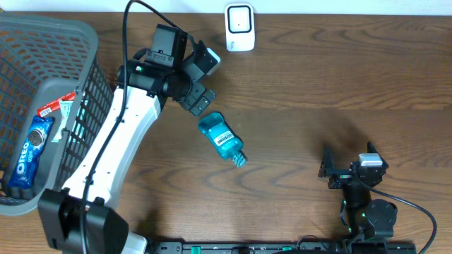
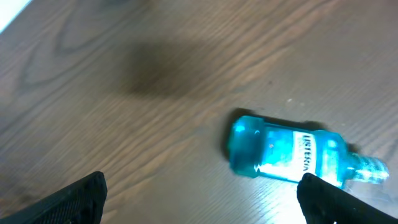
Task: Scan the item barcode
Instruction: 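Lift the bottle out and place it on the table center, then reach the left gripper into the basket and grasp the green wipes pack, then carry the wipes pack out and set it right of the bottle, then reach the left gripper into the basket and grasp the blue Oreo pack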
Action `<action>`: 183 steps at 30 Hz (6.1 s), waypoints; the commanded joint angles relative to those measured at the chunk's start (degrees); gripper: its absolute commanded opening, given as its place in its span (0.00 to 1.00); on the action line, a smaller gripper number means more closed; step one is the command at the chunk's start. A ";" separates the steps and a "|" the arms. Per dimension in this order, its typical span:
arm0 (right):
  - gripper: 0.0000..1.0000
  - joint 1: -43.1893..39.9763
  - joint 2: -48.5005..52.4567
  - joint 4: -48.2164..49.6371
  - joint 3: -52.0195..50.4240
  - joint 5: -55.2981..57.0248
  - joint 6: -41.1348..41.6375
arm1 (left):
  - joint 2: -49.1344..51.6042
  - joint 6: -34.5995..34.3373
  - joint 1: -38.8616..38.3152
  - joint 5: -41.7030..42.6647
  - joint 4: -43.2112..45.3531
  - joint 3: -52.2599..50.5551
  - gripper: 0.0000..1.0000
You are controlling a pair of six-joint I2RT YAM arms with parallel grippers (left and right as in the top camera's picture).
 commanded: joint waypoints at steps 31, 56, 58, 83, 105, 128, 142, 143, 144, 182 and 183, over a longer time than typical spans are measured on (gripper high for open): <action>0.99 0.44 -0.31 -0.26 -0.09 0.52 0.59 | 12.74 -26.84 45.79 -6.47 -2.36 9.35 0.96; 0.99 0.44 -0.31 -0.26 -0.09 0.50 0.59 | 31.50 -13.29 45.79 -6.91 -4.90 9.31 0.31; 0.99 0.44 -0.31 -0.26 -0.09 0.50 0.59 | 30.71 -14.64 45.81 -6.93 -5.70 9.92 0.24; 0.99 0.44 -0.31 -0.26 -0.09 0.50 0.59 | -8.13 -34.97 10.69 12.11 7.08 19.45 0.27; 0.99 0.44 -0.31 -0.26 -0.09 0.52 0.59 | 32.96 -42.95 -17.73 2.45 3.78 18.69 0.27; 0.99 0.44 -0.31 -0.26 -0.09 0.50 0.59 | 18.75 -39.82 -13.25 0.92 -7.39 30.56 0.98; 0.99 0.44 -0.31 -0.26 -0.09 0.50 0.59 | -5.79 -47.21 30.18 -9.77 -15.61 32.48 0.98; 0.99 0.44 -0.31 -0.26 -0.09 0.50 0.59 | -5.42 -49.11 33.68 -9.75 -17.42 32.09 0.98; 0.99 0.44 -0.31 -0.26 -0.09 0.50 0.59 | -5.03 -50.93 36.39 -9.75 -18.97 31.58 0.98; 0.99 0.44 -0.31 -0.26 -0.09 0.50 0.59 | 10.12 -109.48 54.86 -30.99 11.58 -14.75 0.98; 0.99 0.44 -0.31 -0.26 -0.09 0.52 0.59 | 11.15 -109.57 54.86 -30.99 12.07 -14.75 0.98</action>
